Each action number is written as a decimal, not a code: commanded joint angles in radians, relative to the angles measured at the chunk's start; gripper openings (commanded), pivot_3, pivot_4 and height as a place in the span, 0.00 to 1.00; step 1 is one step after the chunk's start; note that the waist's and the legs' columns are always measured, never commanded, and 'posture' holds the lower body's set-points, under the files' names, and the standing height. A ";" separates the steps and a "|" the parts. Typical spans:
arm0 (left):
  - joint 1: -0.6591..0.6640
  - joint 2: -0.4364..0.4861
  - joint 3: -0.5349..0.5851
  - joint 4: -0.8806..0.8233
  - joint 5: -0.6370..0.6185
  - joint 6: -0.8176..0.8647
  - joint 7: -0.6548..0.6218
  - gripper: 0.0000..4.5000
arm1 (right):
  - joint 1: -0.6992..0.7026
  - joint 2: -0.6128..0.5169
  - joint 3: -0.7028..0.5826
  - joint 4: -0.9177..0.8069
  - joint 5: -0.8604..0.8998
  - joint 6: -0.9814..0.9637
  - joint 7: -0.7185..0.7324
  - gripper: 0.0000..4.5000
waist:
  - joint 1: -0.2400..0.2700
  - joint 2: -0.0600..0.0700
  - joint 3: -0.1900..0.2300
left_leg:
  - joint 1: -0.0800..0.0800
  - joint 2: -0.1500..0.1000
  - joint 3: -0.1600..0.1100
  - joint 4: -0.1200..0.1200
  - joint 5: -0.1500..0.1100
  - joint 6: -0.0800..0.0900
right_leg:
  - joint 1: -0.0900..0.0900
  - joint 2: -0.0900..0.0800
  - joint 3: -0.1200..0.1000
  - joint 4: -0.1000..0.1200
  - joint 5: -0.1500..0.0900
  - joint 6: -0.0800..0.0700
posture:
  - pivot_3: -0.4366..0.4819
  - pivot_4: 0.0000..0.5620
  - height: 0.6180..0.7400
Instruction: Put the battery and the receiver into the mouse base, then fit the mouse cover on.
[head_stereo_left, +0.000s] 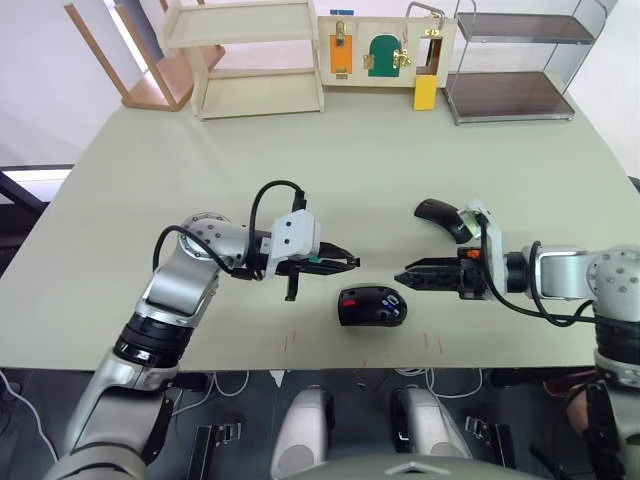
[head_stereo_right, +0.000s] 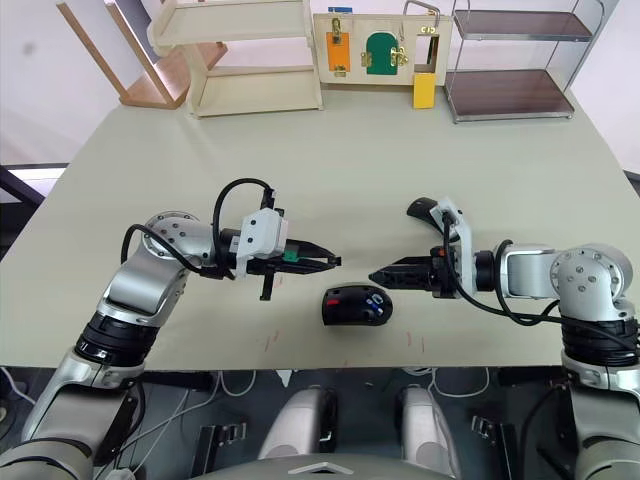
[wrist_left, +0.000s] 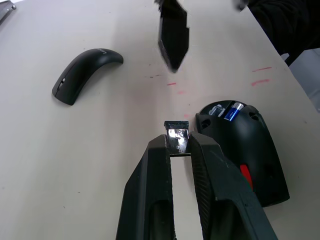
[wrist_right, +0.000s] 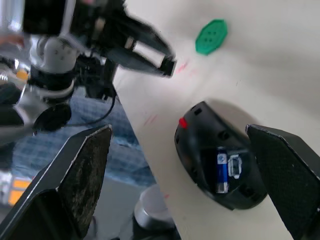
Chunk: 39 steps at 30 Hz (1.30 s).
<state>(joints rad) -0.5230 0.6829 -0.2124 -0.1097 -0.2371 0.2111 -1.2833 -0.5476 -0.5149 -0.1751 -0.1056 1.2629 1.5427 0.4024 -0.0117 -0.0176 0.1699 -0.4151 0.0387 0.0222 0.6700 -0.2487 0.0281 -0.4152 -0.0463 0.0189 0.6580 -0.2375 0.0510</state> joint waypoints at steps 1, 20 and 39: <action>-0.007 -0.003 -0.015 -0.041 -0.014 0.002 -0.013 0.01 | -0.034 0.055 -0.056 0.073 0.139 0.068 -0.144 1.00 | -0.002 0.000 0.000 | 0.000 0.000 0.000 0.000 0.000 0.000 | 0.000 0.000 0.000 0.000 0.000 0.000 | 0.48 0.27 1.00; -0.036 -0.035 -0.053 -0.031 -0.015 0.007 -0.038 0.01 | 0.031 -0.016 0.221 0.048 0.709 -0.260 -0.644 0.66 | -0.004 0.000 0.000 | -0.001 0.000 0.000 0.000 0.000 0.000 | 0.000 0.000 0.000 0.000 0.000 0.000 | 0.48 0.27 1.00; -0.038 -0.040 -0.059 -0.034 -0.015 0.005 -0.043 0.01 | 0.035 -0.056 0.288 -0.004 0.709 -0.295 -0.599 0.01 | -0.003 0.000 0.000 | -0.001 0.000 0.000 0.000 0.000 0.000 | 0.000 0.000 0.000 -0.001 0.000 0.000 | 0.48 0.27 1.00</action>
<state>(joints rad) -0.5478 0.6439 -0.2784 -0.1136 -0.2397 0.2228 -1.3274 -0.5063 -0.5660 0.1042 -0.0617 1.9366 1.2395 -0.2264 -0.0147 -0.0177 0.1699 -0.4158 0.0391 0.0219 0.6696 -0.2488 0.0283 -0.4153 -0.0462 0.0188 0.6573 -0.2376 0.0510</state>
